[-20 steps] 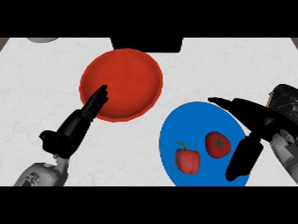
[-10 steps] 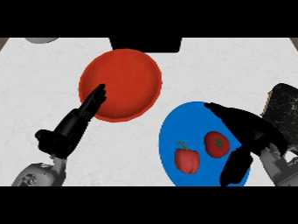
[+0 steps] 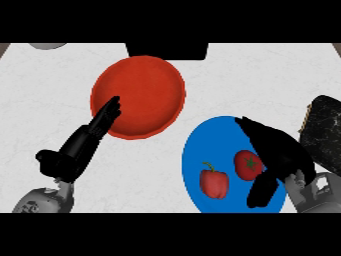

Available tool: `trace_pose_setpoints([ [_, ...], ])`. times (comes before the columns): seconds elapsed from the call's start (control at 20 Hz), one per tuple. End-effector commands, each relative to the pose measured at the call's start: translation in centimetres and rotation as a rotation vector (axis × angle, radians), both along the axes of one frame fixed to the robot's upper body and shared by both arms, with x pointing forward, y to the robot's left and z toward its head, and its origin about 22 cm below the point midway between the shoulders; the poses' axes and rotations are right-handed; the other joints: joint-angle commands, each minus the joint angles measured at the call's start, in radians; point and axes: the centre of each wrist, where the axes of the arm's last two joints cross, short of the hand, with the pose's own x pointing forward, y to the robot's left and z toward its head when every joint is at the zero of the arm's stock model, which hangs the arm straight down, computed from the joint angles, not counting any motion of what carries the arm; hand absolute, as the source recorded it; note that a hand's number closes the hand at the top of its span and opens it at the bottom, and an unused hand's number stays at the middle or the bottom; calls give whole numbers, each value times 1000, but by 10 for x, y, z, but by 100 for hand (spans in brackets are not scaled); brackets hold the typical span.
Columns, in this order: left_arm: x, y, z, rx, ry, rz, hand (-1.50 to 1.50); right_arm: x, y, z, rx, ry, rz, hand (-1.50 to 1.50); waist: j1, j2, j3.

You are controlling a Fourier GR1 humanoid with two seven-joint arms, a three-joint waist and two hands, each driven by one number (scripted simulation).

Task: Pick the tomato from the plate and place it in the bowl

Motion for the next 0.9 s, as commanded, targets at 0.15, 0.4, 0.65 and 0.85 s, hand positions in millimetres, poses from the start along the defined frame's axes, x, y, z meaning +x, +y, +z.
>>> trace_pose_setpoints([
  [0.15,6,-16,-21,12,-20,-3,0,10,5,-25,-79,40,-115,-150,-1,3,0],
  [0.4,3,2,-6,-9,9,-7,0,12,-33,-31,-57,77,-108,-150,-2,1,0],
  [0.65,1,-3,-2,10,-11,1,0,13,-23,-56,-54,73,-99,-150,0,1,0],
  [0.85,9,-2,7,21,-10,9,0,10,-17,-67,-23,58,-85,-150,-2,1,0],
])
